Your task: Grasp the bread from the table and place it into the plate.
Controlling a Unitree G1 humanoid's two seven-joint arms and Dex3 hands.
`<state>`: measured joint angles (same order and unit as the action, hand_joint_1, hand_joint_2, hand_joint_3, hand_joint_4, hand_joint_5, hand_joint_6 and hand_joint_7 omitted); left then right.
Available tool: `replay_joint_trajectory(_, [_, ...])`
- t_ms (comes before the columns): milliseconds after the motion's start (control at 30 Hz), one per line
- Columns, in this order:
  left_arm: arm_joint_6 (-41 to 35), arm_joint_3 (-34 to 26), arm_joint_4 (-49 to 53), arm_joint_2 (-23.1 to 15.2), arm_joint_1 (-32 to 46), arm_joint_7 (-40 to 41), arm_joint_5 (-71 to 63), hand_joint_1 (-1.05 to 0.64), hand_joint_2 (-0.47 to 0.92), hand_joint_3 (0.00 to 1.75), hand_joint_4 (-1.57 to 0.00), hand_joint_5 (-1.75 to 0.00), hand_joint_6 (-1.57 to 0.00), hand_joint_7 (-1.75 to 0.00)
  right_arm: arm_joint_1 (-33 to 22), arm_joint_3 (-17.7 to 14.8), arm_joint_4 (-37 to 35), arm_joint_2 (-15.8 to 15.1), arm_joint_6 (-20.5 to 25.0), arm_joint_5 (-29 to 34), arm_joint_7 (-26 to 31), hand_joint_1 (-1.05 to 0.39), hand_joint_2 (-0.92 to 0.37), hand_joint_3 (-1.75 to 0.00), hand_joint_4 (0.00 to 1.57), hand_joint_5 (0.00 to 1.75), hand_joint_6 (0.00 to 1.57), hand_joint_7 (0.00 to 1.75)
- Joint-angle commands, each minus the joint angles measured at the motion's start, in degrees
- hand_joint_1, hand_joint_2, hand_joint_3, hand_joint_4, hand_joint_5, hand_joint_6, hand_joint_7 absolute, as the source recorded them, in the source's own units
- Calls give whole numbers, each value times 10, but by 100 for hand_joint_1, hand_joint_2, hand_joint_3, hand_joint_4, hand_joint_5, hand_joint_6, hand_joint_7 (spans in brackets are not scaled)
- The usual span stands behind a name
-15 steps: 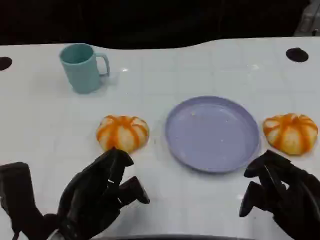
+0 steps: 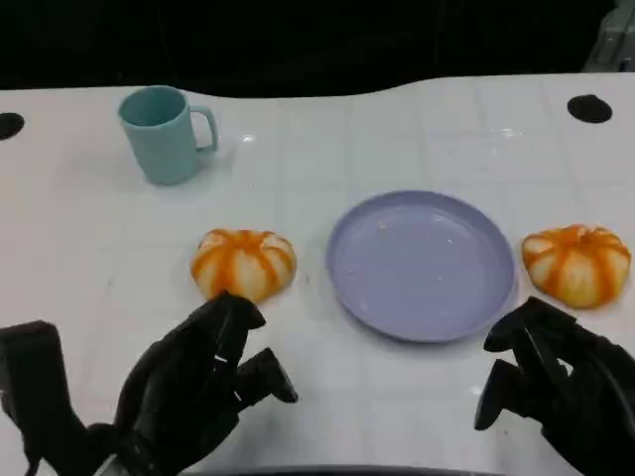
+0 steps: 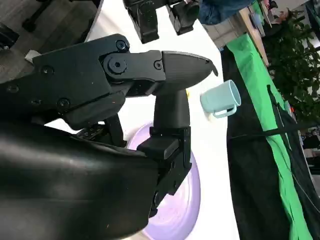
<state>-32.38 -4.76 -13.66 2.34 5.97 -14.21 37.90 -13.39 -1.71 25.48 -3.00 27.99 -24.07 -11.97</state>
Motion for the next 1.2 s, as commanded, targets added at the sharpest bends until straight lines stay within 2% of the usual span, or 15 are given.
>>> replay_joint_trajectory(33, [25, 6, 5, -10, -2, -14, -20, -55, 92, 47, -74, -175, -51, -175, 3, -7, 6, -6, 3, -4, 5, -44, -92, -40, 66, 175, 51, 162])
replay_joint_trajectory(167, [52, 14, 10, -17, -6, -27, -41, -56, 92, 49, -73, -175, -49, -173, 4, -7, 6, -6, 6, -4, 7, -44, -92, -40, 64, 175, 49, 162])
replay_joint_trajectory(267, [71, 18, 12, -23, -10, -38, -54, -56, 92, 52, -69, -175, -50, -163, 6, -7, 8, -4, 13, -6, 12, -44, -92, -40, 64, 175, 49, 163])
replay_joint_trajectory(333, [81, 19, 12, -26, -14, -42, -60, -60, 92, 42, -61, -170, -50, -140, 7, -6, 8, -5, 13, -4, 13, -44, -92, -40, 64, 175, 49, 163])
replay_joint_trajectory(367, [97, 21, 11, -26, -15, -43, -71, -61, 92, 40, -60, -168, -50, -135, 8, -7, 7, -4, 13, -4, 14, -44, -92, -40, 64, 175, 49, 163])
replay_joint_trajectory(433, [136, 28, 13, -27, -16, -45, -98, -57, 92, 31, -57, -150, -50, -104, 9, -7, 6, -4, 13, -5, 14, -44, -92, -40, 64, 175, 49, 163])
replay_joint_trajectory(533, [176, 36, 19, -35, -21, -51, -127, -54, 92, 27, -54, -139, -49, -88, 10, -7, 6, -3, 15, -7, 15, -44, -92, -40, 65, 175, 49, 164])
replay_joint_trajectory(600, [214, 44, 24, -54, -34, -57, -168, -51, 92, 18, -45, -127, -43, -73, 11, -8, 7, -2, 17, -9, 17, -44, -92, -40, 65, 175, 49, 164])
replay_joint_trajectory(633, [237, 50, 28, -67, -41, -59, -195, -50, 92, 14, -34, -119, -39, -63, 11, -8, 6, -1, 17, -9, 17, -44, -92, -40, 65, 175, 49, 164])
replay_joint_trajectory(700, [266, 55, 36, -86, -53, -60, -231, -48, 92, 11, -23, -116, -36, -55, 12, -8, 5, -1, 15, -9, 16, -44, -92, -40, 65, 175, 49, 164])
replay_joint_trajectory(767, [292, 57, 37, -106, -65, -51, -274, -42, 91, 5, -10, -114, -38, -37, 11, -8, 5, -1, 16, -6, 17, -44, -92, -40, 65, 175, 49, 164])
replay_joint_trajectory(833, [315, 61, 37, -125, -76, -40, -321, -37, 88, 1, -6, -107, -41, -25, 12, -9, 6, -1, 19, -7, 20, -44, -92, -40, 65, 175, 49, 163])
replay_joint_trajectory(933, [356, 69, 42, -152, -90, -27, -390, -33, 85, 0, -4, -96, -41, -14, 14, -9, 4, -2, 18, -8, 19, -43, -92, -40, 65, 175, 49, 163])
replay_joint_trajectory(1100, [404, 85, 48, -188, -108, -4, -490, -32, 81, 0, 0, -90, -39, -10, 15, -9, 1, -3, 15, -7, 16, -44, -92, -40, 65, 175, 49, 163])
replay_joint_trajectory(1200, [411, 99, 41, -221, -123, -6, -555, -27, 79, 1, 0, -70, -32, -5, 15, -9, -2, -3, 9, -7, 12, -44, -92, -38, 65, 175, 49, 163])
